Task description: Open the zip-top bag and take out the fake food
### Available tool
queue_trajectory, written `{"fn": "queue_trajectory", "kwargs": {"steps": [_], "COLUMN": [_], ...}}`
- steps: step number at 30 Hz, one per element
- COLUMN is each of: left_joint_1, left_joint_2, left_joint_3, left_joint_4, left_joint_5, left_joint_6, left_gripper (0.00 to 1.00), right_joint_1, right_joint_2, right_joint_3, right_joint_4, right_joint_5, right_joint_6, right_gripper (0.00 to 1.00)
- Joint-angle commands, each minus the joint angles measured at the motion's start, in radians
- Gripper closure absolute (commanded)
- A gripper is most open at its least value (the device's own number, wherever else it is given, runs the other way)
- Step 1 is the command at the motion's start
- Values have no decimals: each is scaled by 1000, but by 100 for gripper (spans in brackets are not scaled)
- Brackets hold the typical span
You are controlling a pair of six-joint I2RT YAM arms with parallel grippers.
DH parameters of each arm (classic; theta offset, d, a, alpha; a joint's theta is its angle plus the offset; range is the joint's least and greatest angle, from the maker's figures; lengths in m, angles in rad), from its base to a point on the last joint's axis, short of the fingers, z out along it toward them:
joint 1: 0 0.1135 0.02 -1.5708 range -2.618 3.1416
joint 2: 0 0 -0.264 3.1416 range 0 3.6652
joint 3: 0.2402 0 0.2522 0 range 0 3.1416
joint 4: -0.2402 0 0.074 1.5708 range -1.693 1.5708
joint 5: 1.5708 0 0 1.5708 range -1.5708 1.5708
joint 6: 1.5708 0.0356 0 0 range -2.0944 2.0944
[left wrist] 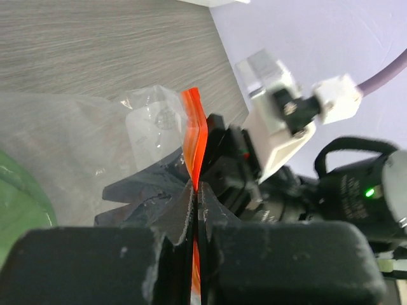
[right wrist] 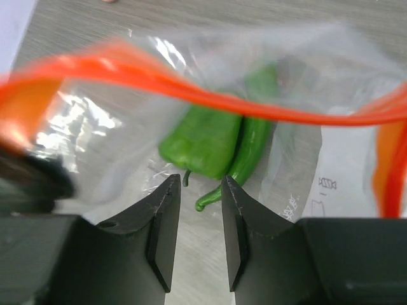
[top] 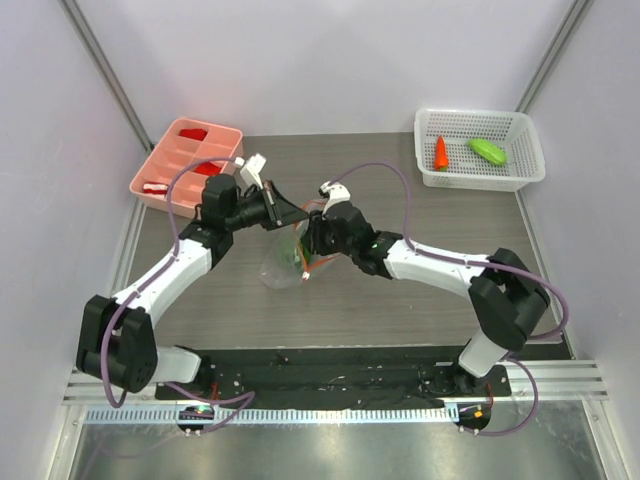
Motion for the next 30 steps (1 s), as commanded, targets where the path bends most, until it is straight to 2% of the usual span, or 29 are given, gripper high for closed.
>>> {"fn": "queue_trajectory", "kwargs": {"steps": [1, 6, 10, 13, 23, 26, 30], "left_joint_1": [-2, -4, -2, -2, -2, -4, -11], "left_joint_2": [55, 92, 106, 100, 98, 97, 100], "left_joint_3": [3, -2, 3, 3, 6, 9, 13], "left_joint_4": [86, 92, 60, 45, 37, 31, 28], "left_joint_5": [71, 75, 56, 45, 39, 39, 43], "left_joint_6": [-70, -94, -88, -79, -75, -67, -62], "left_gripper": [100, 100, 100, 100, 100, 100, 100], "right_joint_1": [8, 14, 17, 15, 46, 48, 48], "right_joint_2": [68, 138, 183, 218, 338, 368, 404], "right_joint_3": [-51, -91, -117, -120, -71, -88, -53], "right_joint_4": [132, 266, 394, 425, 526, 643, 663], "right_joint_5": [74, 73, 64, 60, 75, 83, 124], "right_joint_6": [55, 78, 81, 92, 89, 114, 144], "right_gripper": [62, 58, 50, 44, 43, 40, 34]}}
